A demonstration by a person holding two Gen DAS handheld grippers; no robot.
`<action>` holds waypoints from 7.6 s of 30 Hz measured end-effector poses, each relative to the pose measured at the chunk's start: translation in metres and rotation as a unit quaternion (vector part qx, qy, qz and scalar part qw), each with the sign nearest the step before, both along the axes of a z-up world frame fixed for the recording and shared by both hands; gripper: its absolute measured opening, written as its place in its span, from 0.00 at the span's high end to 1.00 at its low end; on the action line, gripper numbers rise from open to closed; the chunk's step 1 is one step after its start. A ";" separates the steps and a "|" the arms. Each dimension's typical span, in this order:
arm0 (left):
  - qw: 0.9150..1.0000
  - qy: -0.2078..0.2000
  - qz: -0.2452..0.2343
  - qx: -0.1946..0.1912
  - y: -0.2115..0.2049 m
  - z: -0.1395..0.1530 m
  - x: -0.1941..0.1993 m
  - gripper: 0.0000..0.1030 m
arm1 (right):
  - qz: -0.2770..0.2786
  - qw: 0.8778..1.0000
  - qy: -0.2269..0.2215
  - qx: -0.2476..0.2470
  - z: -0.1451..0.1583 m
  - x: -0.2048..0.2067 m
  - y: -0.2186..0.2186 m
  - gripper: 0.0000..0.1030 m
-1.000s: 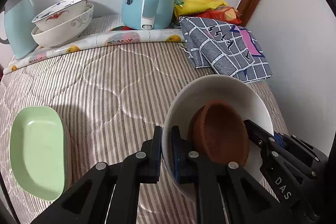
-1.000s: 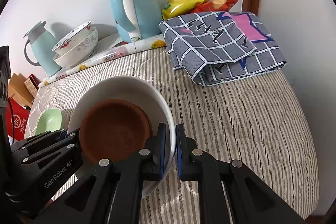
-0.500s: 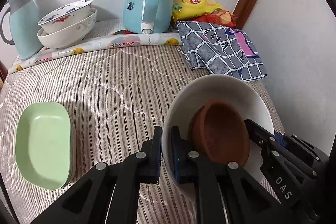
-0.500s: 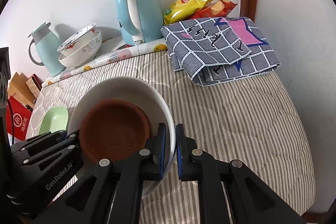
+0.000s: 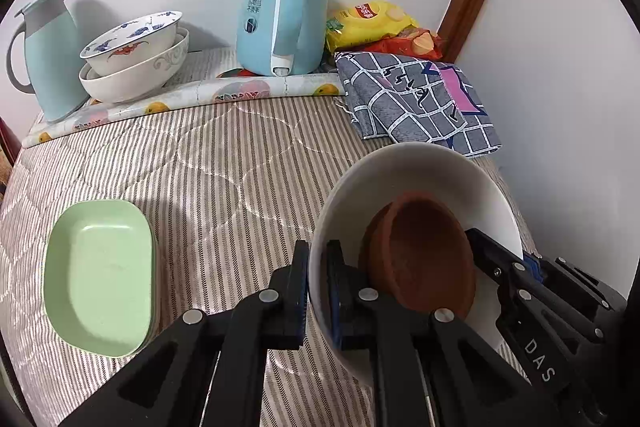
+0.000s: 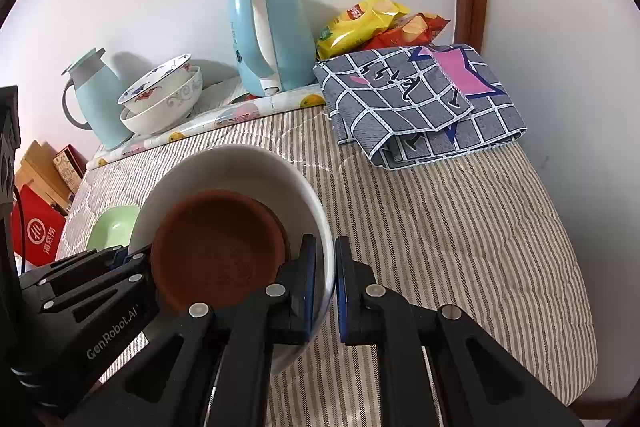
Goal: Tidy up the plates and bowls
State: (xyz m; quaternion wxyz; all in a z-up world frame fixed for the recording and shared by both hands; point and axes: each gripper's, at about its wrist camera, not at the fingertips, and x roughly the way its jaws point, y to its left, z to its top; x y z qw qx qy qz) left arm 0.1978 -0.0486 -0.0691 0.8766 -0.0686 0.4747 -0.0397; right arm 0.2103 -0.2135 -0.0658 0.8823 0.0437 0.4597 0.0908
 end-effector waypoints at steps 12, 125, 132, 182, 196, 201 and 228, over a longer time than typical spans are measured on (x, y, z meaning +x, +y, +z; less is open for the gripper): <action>1.000 -0.007 0.006 -0.001 0.013 0.006 -0.007 0.91 | 0.007 1.000 -0.006 -0.004 0.006 -0.005 0.012 0.91; 0.988 0.017 0.153 -0.012 0.208 -0.022 -0.032 0.91 | 0.149 0.989 0.021 0.002 -0.021 0.008 0.210 0.91; 0.987 0.027 0.161 -0.014 0.219 -0.031 -0.033 0.91 | 0.157 0.987 0.031 -0.001 -0.030 0.007 0.221 0.91; 0.986 0.025 0.165 -0.019 0.229 -0.035 -0.039 0.88 | 0.165 0.985 0.045 0.008 -0.044 0.011 0.215 0.81; 0.988 -0.009 0.154 -0.003 0.202 -0.003 -0.079 0.74 | 0.154 0.988 0.012 -0.004 -0.014 -0.033 0.185 0.63; 0.989 -0.035 0.142 0.009 0.181 0.014 -0.097 0.59 | 0.131 0.991 -0.026 -0.025 0.010 -0.055 0.161 0.47; 0.984 -0.117 0.126 0.051 0.082 0.060 -0.192 0.21 | 0.049 0.994 -0.092 -0.024 0.059 -0.157 0.047 0.13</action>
